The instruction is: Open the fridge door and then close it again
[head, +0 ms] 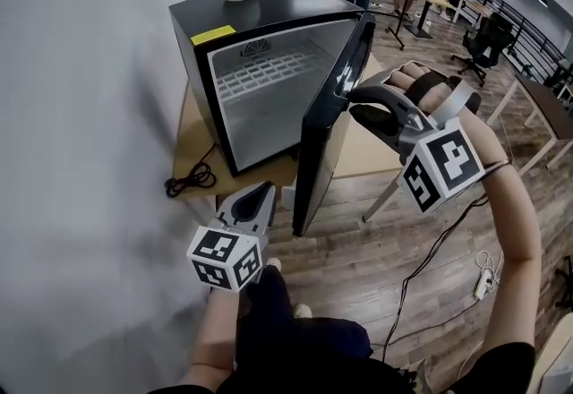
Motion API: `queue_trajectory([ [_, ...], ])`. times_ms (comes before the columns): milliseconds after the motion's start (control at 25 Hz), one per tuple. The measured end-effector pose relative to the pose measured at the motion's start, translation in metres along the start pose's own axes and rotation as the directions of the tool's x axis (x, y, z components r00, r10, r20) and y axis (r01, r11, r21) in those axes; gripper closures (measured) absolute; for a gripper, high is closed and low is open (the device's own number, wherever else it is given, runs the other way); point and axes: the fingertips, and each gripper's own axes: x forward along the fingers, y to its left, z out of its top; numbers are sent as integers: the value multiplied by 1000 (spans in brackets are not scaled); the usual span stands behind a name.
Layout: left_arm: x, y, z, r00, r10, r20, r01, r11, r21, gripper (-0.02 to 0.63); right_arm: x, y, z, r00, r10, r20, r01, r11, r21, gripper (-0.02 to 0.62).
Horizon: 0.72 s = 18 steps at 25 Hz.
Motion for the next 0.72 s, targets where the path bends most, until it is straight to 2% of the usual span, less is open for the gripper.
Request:
queue_trajectory([
  [160,-10,14,3,999,43,10,-43,999,-11,600,18,-11,12,1000,14,19,-13,999,-39,531],
  [720,-26,56,9,991,134,26,-133,990,-39,600,57,-36,32,997,41,69,-37,998,-45,540],
])
